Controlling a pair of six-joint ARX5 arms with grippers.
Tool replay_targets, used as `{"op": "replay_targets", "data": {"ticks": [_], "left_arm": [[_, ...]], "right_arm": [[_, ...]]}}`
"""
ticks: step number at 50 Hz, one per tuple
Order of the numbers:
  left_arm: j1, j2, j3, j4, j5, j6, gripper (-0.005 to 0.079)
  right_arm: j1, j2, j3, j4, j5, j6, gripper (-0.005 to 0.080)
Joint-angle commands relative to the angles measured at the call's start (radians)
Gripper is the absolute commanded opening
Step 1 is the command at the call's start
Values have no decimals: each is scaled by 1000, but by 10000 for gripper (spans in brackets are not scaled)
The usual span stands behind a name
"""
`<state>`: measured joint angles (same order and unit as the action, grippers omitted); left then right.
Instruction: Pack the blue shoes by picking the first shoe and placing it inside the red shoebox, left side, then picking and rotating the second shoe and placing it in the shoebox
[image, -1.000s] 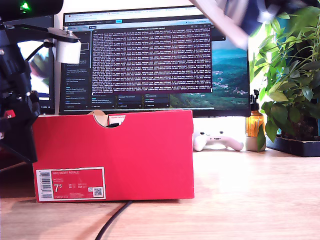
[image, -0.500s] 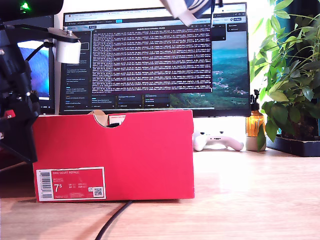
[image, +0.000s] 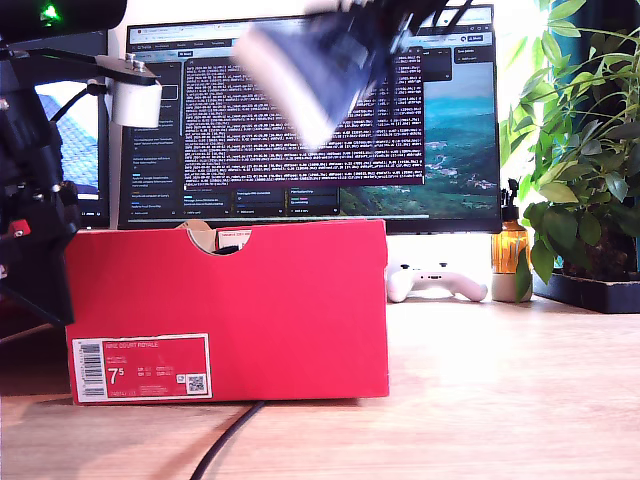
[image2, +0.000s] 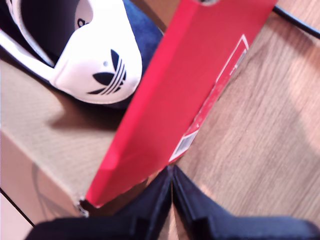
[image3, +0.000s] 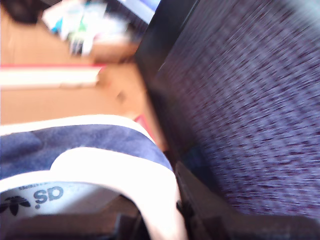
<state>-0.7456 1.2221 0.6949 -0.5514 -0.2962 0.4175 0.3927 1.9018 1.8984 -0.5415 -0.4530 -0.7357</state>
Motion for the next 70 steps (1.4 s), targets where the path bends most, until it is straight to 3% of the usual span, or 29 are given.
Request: {"op": "replay_targets", "data": {"ticks": [1,36,52,70], "left_arm": [[-3,16,5,5,2,-5,-19],[-3,16,5,-2,3,-5,-19],[-3,16,5,-2,3,-6,-19],[-3,16,5,-2,3,-6,-19]], "right_arm": [[11,-5,20,22,-8,-4,-13],[14,185,20,19,21,-43,-13],[15,228,20,37,107,-85,-13],[35,232,20,-55,208,-224,-13]]}}
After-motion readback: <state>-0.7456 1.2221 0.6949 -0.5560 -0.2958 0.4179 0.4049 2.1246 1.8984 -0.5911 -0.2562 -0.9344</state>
